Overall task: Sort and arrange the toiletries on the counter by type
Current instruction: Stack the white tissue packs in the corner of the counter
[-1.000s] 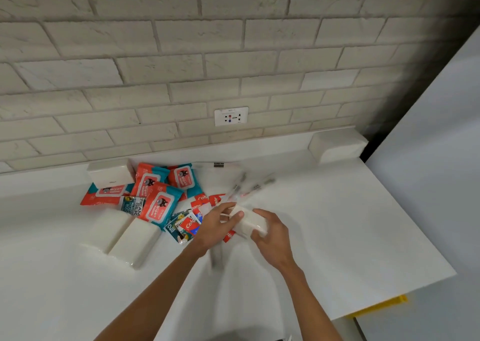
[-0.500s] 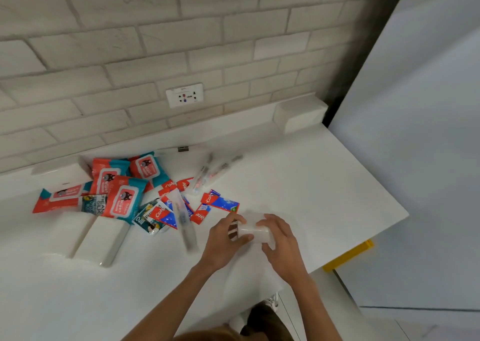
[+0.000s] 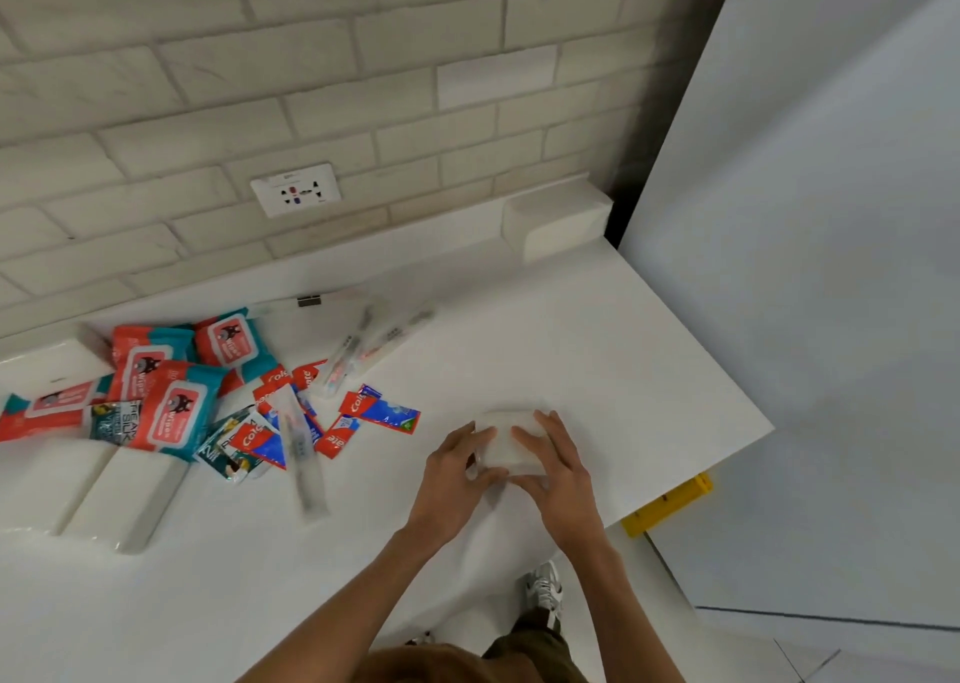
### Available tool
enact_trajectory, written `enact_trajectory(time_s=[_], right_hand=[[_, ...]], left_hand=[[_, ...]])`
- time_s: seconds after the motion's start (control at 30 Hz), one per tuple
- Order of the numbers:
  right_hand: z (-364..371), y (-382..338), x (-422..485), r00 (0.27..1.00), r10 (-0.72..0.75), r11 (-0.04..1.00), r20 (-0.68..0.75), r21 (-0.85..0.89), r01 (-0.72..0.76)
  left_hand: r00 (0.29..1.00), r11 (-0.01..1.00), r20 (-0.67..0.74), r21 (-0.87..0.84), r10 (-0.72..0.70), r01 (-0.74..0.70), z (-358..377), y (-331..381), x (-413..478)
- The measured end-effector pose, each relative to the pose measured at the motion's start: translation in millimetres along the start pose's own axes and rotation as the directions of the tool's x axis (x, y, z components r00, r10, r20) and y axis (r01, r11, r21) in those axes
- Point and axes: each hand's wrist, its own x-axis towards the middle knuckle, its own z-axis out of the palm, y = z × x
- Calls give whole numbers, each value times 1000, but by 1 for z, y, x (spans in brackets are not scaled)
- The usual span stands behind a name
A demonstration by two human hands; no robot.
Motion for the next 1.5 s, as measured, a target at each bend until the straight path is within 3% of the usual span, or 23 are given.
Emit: enact_trajectory(time_s=[0.23, 0.37, 0.47, 0.63, 0.73, 0.9, 1.03, 1.23, 1.33, 1.5], right_hand=[[-47, 53, 32, 997, -72, 994, 15, -86, 73], [-69, 70, 53, 984, -164, 936, -70, -327, 132], [-83, 82, 66, 985, -163, 910, -62, -395, 126], [-97, 107, 98, 978, -204, 892, -46, -420, 166], [-102, 113, 124, 974, -219, 884, -60, -434, 172], [-100, 127, 162, 976, -217, 837, -22, -519, 175], [-100, 121, 168, 971, -233, 851, -53, -494, 177], [-114, 121, 171, 961, -276, 848, 19, -466, 252], [-118, 133, 176, 957, -273, 892, 92, -347, 288], [-120, 138, 191, 974, -218, 953, 56, -203, 225]], left_hand=[[999, 1000, -38, 17, 23, -22, 50, 35, 33], [995, 999, -94, 34, 38, -35, 78, 50, 57], [991, 995, -109, 75, 76, -68, 94, 60, 76], [965, 937, -164, 319, 202, -142, 109, 68, 99], [957, 860, -129, 480, 262, -171, 118, 69, 113], [982, 765, -77, 638, 171, -83, 119, 73, 141], [992, 747, -84, 665, 90, -12, 109, 85, 172], [998, 747, 56, 663, 16, -49, 98, 95, 214], [995, 787, 97, 612, 13, -70, 94, 97, 230], [992, 872, 108, 477, 64, -108, 100, 103, 235]])
